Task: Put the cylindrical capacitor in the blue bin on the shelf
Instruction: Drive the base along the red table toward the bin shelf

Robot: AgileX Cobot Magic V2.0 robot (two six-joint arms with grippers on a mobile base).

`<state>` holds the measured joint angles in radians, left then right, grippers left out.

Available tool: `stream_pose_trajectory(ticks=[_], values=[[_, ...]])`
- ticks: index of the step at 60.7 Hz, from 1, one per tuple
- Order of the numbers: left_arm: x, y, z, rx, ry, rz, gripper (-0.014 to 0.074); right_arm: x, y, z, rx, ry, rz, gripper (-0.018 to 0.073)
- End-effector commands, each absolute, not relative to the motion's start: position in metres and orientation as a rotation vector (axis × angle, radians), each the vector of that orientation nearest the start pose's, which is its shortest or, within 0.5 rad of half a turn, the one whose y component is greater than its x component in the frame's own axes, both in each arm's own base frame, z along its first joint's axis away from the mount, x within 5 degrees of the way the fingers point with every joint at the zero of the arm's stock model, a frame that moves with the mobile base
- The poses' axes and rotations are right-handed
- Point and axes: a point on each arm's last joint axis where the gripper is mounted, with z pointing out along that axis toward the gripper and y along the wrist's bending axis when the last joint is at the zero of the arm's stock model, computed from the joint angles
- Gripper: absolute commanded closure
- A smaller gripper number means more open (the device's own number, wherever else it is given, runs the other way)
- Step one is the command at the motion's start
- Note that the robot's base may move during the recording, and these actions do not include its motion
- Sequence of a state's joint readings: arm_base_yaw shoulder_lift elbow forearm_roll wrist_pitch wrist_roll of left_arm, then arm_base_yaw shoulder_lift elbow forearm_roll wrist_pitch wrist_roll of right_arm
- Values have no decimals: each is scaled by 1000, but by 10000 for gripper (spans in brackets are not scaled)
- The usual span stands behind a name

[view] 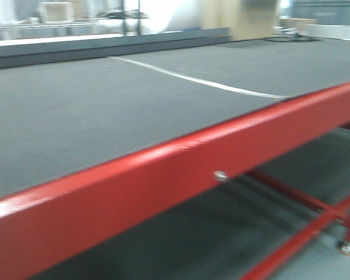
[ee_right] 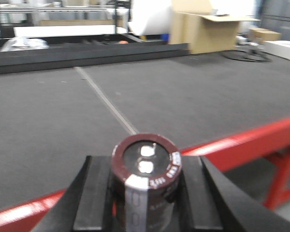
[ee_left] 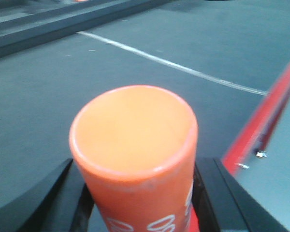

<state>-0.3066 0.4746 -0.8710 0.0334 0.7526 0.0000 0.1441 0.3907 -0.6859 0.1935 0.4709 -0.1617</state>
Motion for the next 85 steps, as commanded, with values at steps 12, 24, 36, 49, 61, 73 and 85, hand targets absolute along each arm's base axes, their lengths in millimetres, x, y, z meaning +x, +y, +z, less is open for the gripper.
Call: stream_pose_trajectory(ticks=[12,24,36,49,61,73,85], values=[[63,-18,400,288,1799,-187,708,66,17,375,-178,1620,178,721],[63,-18,400,288,1799,-187,708,66,17,375,-178,1620,178,721],[63,-18,400,288,1799,-187,708,66,17,375,-178,1620,178,721],[63,-18,400,288,1799,-187,708,66,17,375,-178,1620,178,721],[63,-18,400,288,1799,-187,708,66,17,375,-178,1620,178,721],[63,-18,400,288,1799,-187,708,66,17,375,-178,1620,178,721],[63,-18,400,288,1799,-187,708,66,17,375,-178,1620,178,721]])
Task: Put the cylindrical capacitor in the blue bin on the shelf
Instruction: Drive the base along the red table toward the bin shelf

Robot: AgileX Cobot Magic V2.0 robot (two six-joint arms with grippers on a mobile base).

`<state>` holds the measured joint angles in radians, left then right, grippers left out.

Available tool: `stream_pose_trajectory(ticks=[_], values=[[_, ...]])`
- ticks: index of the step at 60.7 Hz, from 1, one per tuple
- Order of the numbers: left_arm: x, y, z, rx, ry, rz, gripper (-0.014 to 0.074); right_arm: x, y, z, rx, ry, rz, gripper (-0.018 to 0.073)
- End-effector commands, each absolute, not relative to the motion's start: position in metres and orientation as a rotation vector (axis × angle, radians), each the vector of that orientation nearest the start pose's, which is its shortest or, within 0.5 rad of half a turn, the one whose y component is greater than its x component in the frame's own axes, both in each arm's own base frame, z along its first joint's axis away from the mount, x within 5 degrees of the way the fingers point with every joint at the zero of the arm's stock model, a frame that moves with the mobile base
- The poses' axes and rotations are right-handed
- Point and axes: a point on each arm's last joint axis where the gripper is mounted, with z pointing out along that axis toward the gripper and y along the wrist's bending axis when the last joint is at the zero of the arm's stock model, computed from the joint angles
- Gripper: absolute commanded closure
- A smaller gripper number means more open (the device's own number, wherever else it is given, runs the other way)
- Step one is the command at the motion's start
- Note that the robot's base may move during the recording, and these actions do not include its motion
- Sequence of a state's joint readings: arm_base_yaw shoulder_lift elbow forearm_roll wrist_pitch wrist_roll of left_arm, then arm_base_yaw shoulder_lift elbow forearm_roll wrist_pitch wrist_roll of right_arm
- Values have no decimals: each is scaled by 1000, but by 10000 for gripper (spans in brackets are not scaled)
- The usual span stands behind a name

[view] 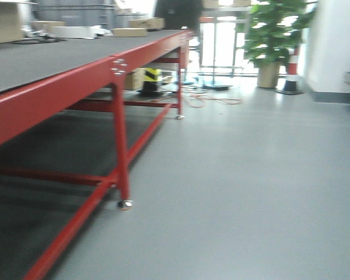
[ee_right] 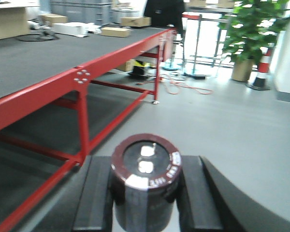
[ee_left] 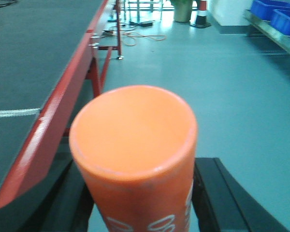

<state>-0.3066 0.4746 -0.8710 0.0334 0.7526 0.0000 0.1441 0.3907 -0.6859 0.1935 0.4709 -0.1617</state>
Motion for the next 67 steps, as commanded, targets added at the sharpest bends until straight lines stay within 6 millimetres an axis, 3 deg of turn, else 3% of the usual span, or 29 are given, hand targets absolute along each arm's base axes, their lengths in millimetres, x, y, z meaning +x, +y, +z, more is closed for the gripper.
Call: stream_pose_trajectory(ticks=[1,67], values=[[63,-18,400,288,1799,-187,708,66,17,375,-178,1620,178,721],[63,-18,400,288,1799,-187,708,66,17,375,-178,1620,178,721]])
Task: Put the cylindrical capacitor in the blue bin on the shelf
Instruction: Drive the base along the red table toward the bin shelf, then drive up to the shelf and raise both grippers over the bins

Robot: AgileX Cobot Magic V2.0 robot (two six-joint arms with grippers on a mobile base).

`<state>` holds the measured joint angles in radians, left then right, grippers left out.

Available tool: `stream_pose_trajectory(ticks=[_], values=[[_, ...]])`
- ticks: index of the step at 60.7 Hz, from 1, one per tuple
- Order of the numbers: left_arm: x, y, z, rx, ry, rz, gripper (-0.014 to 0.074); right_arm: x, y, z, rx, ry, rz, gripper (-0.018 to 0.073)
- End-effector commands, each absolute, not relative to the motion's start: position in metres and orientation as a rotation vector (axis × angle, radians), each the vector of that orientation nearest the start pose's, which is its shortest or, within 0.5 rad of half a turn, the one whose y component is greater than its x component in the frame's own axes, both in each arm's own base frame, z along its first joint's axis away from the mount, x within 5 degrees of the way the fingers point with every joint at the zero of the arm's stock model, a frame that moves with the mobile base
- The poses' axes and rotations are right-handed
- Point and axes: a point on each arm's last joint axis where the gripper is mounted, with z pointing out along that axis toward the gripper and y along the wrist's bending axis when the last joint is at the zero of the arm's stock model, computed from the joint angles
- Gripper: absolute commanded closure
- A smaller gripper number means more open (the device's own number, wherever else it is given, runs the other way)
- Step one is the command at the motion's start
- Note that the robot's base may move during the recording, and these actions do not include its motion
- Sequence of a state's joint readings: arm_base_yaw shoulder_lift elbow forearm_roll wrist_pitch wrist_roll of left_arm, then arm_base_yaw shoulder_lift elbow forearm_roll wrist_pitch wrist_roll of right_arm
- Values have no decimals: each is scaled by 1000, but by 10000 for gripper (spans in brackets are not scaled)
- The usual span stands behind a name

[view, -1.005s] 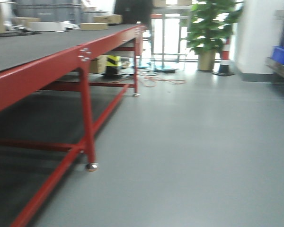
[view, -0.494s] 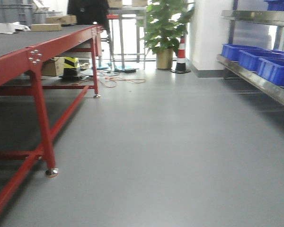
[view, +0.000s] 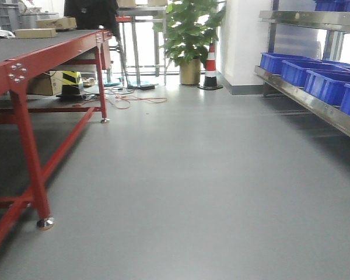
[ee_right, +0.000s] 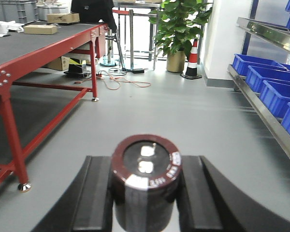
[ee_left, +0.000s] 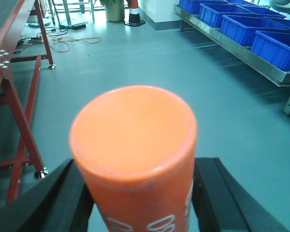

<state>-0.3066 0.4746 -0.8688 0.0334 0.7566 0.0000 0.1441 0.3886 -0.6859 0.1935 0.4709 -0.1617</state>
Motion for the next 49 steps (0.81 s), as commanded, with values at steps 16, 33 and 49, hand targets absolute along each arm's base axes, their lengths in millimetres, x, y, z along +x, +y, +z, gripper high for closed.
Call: stream_pose_trajectory(ticks=[16,33,49], values=[[63,-18,400,288,1799,-187,708,66,17,375,-178,1620,178,721],[63,-18,400,288,1799,-187,708,66,17,375,-178,1620,178,721],[63,-18,400,288,1799,-187,708,66,17,375,-178,1620,178,721]])
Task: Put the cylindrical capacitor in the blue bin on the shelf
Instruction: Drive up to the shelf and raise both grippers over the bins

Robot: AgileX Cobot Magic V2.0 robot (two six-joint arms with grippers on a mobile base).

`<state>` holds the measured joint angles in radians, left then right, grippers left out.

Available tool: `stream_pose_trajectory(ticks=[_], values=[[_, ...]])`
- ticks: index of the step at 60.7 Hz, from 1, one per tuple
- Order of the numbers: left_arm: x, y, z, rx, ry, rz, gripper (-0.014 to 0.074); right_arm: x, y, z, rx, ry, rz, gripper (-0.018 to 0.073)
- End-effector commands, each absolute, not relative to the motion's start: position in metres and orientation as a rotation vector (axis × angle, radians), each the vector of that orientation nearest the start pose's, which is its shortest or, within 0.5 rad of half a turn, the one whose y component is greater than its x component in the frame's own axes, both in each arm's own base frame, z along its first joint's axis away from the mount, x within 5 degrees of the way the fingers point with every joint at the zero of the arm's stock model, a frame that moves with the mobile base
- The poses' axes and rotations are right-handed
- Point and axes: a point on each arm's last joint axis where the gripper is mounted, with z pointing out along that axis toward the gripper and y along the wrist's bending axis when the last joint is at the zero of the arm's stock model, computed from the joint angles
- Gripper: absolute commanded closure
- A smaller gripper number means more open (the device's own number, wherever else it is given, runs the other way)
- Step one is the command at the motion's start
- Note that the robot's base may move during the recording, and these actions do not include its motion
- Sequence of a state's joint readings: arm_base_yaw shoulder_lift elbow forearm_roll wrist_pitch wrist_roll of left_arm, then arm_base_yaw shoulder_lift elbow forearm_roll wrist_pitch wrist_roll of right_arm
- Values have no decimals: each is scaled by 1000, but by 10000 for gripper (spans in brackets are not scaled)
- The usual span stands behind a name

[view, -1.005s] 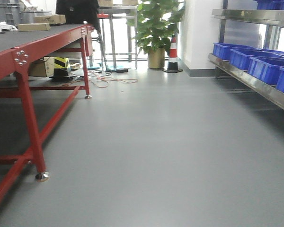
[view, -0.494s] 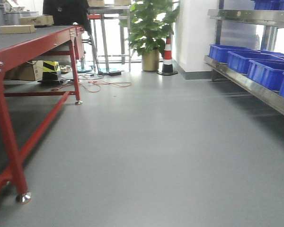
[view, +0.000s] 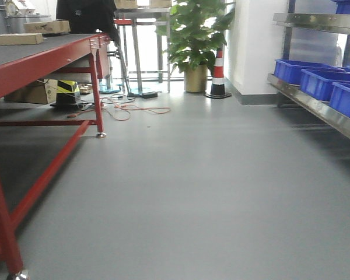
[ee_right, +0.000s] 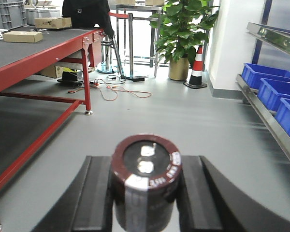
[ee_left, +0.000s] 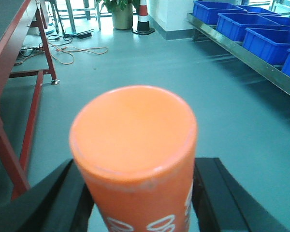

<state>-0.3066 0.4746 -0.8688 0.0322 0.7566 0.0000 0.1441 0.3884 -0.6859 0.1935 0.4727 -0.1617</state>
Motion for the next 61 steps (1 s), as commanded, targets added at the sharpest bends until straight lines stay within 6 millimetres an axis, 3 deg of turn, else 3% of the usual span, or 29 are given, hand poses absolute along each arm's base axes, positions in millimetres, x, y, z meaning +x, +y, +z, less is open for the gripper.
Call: stream_pose_trajectory(ticks=[1,61], values=[[63,-18,400,289,1799,-185,708,66,17,375,-178,1620,178,721],[63,-18,400,289,1799,-185,708,66,17,375,-178,1620,178,721]])
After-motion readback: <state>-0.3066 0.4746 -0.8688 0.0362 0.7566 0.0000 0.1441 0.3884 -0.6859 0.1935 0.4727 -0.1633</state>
